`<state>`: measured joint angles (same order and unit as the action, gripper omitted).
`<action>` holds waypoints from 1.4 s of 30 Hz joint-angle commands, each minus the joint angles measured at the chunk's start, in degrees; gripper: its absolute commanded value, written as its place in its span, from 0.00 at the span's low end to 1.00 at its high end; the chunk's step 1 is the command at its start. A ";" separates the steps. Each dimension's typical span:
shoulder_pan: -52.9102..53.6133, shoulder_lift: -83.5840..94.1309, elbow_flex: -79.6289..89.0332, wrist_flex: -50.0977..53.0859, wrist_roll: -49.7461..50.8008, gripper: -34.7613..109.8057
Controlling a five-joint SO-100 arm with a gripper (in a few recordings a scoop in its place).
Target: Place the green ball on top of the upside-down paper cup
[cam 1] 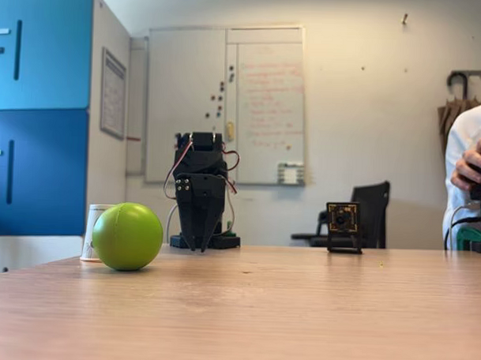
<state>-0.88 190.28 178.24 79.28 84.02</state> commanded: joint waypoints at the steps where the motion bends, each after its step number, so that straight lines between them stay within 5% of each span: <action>1: 0.09 0.18 0.09 0.53 -0.26 0.24; 30: -0.09 -0.09 -0.18 0.53 0.00 0.24; 42: 0.18 -13.89 -21.01 6.77 -0.35 0.24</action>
<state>-0.88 180.44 163.74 84.46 83.85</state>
